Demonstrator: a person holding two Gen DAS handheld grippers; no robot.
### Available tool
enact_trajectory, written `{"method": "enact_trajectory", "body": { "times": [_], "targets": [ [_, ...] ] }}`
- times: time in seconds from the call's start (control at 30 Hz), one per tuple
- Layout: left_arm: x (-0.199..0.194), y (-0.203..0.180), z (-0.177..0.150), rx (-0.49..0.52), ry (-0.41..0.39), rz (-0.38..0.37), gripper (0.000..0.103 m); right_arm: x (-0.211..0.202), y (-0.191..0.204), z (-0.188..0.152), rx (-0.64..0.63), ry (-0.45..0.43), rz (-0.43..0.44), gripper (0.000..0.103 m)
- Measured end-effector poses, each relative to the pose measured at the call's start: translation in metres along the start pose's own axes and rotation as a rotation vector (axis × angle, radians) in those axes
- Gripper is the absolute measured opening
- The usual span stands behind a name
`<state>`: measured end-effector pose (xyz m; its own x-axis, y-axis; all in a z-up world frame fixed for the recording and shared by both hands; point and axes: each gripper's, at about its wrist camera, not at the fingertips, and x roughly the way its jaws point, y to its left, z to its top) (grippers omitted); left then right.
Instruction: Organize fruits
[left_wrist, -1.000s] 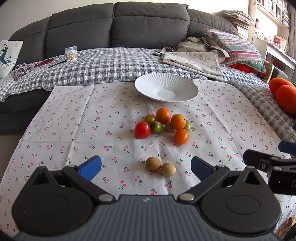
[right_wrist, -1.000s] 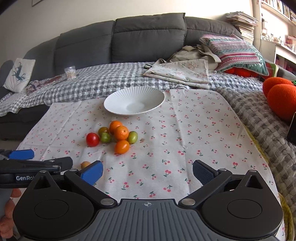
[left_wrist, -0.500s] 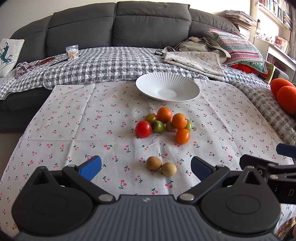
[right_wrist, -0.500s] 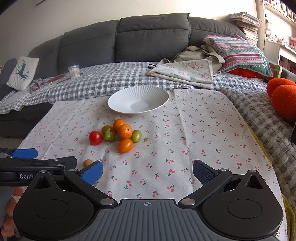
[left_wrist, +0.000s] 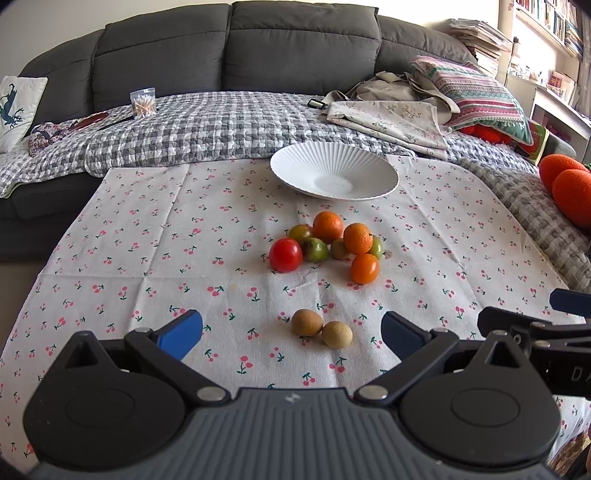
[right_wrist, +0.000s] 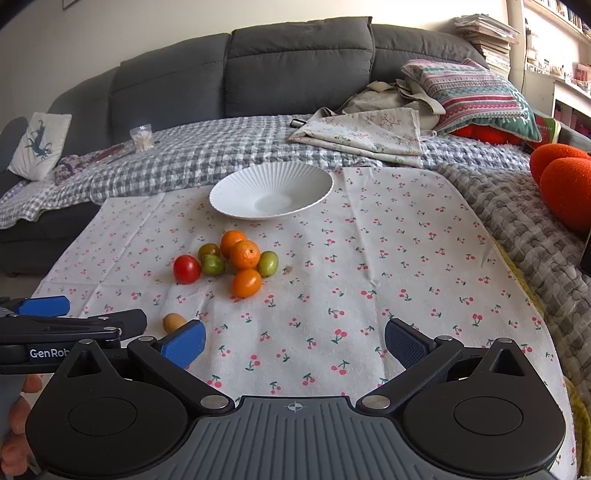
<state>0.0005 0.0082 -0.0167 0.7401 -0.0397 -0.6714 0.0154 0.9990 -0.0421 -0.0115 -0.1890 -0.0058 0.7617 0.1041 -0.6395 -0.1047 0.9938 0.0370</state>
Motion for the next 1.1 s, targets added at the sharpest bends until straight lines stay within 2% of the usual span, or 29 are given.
{"method": "enact_trajectory", "body": {
  "times": [1.1],
  "targets": [
    [0.0026, -0.002, -0.0026, 0.003, 0.006, -0.005, 0.102, 0.0084, 0.0018, -0.0028, -0.019, 0.056, 0.02, 0.103]
  ]
}}
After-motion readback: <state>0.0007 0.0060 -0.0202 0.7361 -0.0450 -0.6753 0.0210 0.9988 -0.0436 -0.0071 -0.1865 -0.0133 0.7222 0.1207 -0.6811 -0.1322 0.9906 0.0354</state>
